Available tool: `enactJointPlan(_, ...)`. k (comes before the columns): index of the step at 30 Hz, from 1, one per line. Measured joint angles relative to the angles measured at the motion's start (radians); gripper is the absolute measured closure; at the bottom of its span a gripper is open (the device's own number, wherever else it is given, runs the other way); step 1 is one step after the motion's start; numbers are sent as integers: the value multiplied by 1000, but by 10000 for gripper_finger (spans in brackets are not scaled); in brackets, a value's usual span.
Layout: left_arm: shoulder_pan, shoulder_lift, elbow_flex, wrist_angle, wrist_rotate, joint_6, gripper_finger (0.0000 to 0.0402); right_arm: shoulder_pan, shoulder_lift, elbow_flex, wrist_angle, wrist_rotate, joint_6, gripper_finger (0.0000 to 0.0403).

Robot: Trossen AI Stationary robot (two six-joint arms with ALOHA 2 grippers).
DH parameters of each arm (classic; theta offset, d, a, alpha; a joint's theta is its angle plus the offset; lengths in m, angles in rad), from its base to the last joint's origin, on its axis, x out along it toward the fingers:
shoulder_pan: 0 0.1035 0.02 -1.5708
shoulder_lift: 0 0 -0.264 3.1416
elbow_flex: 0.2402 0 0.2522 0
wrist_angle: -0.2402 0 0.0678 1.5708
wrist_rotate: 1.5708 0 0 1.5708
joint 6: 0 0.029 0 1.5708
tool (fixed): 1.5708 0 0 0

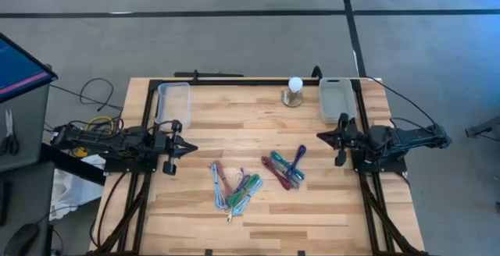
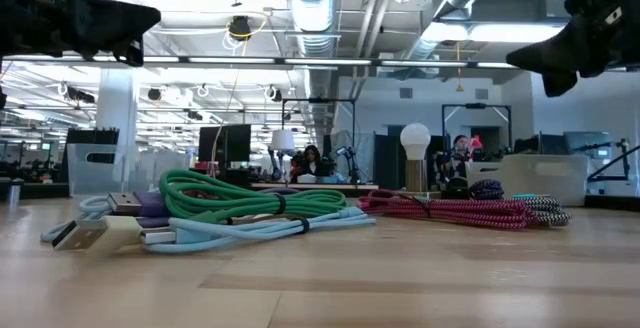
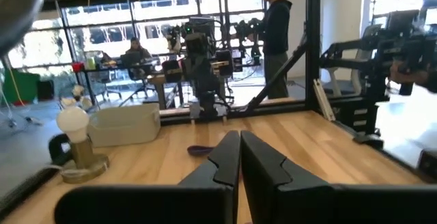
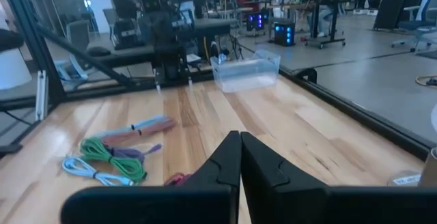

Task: Pick & Place USB Port
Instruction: Put the violet and black charger cable into the transparent bin

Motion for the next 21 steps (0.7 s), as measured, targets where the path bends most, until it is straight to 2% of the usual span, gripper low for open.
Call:
enactJointPlan(9,0,0,0,103,0,-1,387,0,0,2,164,0,-68,402)
enactJointPlan(12,0,4,0,104,-15,-32,387,0,0,3,164,-28,-83,402)
enactJointPlan(15,0,37,0,104,-74,-53,387,2,10,3,159,-76,-146,402)
enactJointPlan(19,0,96,0,134,-109,-65,387,0,38,4,153,-78,-211,395)
enactJointPlan(21,0,133,0,185,-109,-84,387,-2,61,29,96,-76,-208,385)
